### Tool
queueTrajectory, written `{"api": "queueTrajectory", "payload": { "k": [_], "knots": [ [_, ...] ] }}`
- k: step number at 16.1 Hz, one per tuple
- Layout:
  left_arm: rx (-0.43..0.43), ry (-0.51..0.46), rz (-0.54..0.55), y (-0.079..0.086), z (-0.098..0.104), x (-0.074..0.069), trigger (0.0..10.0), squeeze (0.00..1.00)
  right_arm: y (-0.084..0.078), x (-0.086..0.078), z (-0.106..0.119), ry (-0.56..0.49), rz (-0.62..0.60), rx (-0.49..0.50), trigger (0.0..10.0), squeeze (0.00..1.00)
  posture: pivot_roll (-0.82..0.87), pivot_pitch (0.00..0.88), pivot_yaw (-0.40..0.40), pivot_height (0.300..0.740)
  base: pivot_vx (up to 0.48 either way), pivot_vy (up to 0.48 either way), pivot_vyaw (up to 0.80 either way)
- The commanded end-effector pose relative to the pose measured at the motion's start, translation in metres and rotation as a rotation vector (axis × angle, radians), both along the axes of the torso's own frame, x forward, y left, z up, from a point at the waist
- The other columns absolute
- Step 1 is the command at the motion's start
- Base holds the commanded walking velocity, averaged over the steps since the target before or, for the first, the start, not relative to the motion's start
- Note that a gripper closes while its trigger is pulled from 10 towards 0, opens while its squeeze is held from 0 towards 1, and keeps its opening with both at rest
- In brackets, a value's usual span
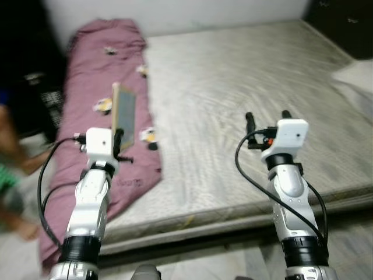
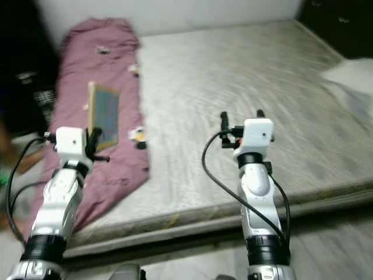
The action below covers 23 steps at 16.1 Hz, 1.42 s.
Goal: Clean up the room
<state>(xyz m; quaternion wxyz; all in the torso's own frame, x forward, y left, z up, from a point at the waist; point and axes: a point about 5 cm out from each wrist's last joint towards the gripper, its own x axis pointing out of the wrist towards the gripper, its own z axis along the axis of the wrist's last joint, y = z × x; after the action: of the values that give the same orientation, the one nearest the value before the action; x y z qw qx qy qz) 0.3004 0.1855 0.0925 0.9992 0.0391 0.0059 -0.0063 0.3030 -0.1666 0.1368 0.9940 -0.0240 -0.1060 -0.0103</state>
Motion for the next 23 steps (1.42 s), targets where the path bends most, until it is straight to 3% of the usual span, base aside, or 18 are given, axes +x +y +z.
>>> {"api": "queueTrajectory", "payload": {
  "k": [1,5,10,19,23],
  "knots": [
    [-0.001,-0.046,-0.001,-0.001,0.01,0.001,10.0,0.0,0.008,0.002,0.003,-0.014,0.02,0.003,10.0,0.0,-0.07,0.0,0.089,0.74,0.0,0.0,0.78],
    [0.004,-0.078,-0.006,-0.005,0.016,0.007,10.0,0.0,0.017,0.008,0.007,-0.017,0.067,-0.001,10.0,0.0,-0.05,0.0,0.05,0.74,0.0,0.0,0.78],
    [0.026,-0.081,-0.036,-0.007,0.018,0.011,10.0,0.0,0.007,0.015,0.015,-0.042,0.035,-0.007,10.0,0.0,-0.07,0.0,0.067,0.74,0.0,0.0,0.76],
    [0.035,-0.059,-0.007,0.006,0.006,-0.006,10.0,0.0,-0.006,-0.017,-0.008,0.031,0.027,-0.001,10.0,0.0,-0.08,0.0,0.058,0.74,0.0,-0.032,0.0],
    [0.032,-0.062,-0.013,0.005,0.007,-0.005,10.0,0.0,-0.009,-0.019,-0.008,0.04,0.02,-0.004,10.0,0.0,-0.08,0.0,0.062,0.74,0.0,-0.331,0.0]
  ]
}}
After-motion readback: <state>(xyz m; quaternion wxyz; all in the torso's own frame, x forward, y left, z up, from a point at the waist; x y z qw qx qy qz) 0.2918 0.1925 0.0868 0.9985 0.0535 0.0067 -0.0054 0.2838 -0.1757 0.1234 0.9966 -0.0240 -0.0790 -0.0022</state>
